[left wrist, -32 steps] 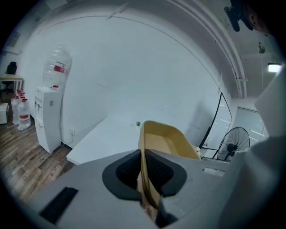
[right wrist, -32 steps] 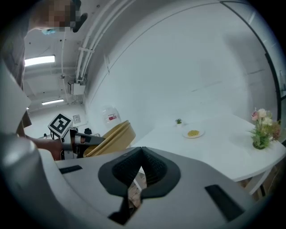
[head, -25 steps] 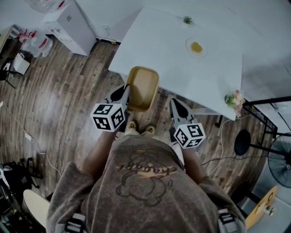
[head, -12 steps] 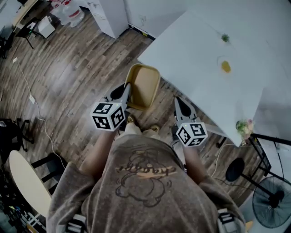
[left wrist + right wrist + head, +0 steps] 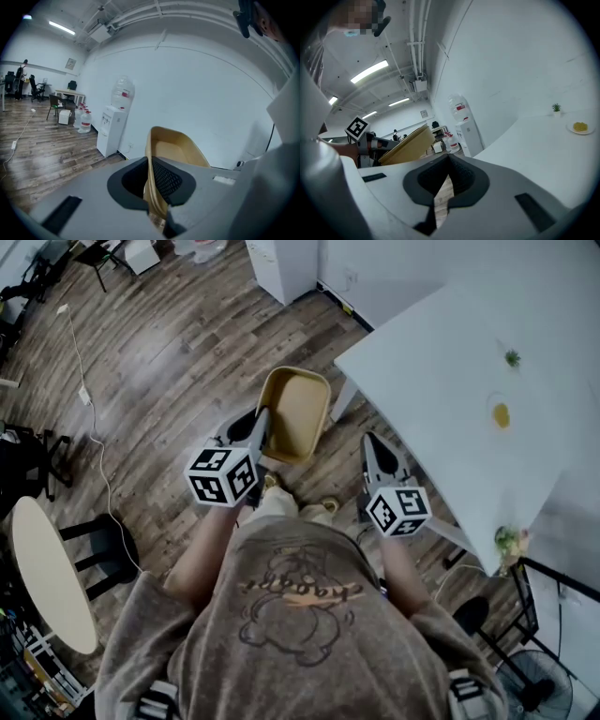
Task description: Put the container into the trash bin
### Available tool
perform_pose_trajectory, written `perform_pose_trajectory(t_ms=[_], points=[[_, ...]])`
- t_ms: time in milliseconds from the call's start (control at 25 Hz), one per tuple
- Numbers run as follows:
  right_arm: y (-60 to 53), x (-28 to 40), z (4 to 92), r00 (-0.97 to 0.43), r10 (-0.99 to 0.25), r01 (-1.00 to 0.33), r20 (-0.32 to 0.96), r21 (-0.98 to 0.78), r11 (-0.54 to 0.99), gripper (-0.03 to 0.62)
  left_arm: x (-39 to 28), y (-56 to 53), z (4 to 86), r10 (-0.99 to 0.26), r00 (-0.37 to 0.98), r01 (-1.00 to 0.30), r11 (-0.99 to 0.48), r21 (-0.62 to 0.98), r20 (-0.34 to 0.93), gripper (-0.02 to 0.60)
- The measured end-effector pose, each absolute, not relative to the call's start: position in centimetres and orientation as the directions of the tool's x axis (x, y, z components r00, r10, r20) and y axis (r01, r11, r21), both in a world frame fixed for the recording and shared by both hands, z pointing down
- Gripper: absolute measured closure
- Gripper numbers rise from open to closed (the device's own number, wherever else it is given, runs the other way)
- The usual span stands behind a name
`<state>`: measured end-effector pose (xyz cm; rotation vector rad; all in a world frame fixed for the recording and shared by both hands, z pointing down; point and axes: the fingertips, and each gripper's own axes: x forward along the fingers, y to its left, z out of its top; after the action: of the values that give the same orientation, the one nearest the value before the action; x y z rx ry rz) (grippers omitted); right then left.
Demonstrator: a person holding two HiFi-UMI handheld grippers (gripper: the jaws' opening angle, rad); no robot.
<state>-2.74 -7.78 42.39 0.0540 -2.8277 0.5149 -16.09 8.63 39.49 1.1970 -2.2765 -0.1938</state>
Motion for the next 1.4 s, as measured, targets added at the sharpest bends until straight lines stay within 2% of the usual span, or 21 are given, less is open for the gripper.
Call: perform_pose_trajectory(t_ms=[640,1400], points=[[-6.0,-9.8,45.4,-0.955,0.038,-0.075,0.295,-0.361,0.93,0.592,-23.5,10.4,42.4,-0.772,-0.468,-0.672,0.627,0.394,0.429,0.565],[-6.8,-17.6,55.5,-0.923,0.043,-0.118,0.383,-0.387,0.914,0.592,-31.5,9.4,54.1,-0.74,-0.429,-0.623,0.658,0.424,0.518,0.563]])
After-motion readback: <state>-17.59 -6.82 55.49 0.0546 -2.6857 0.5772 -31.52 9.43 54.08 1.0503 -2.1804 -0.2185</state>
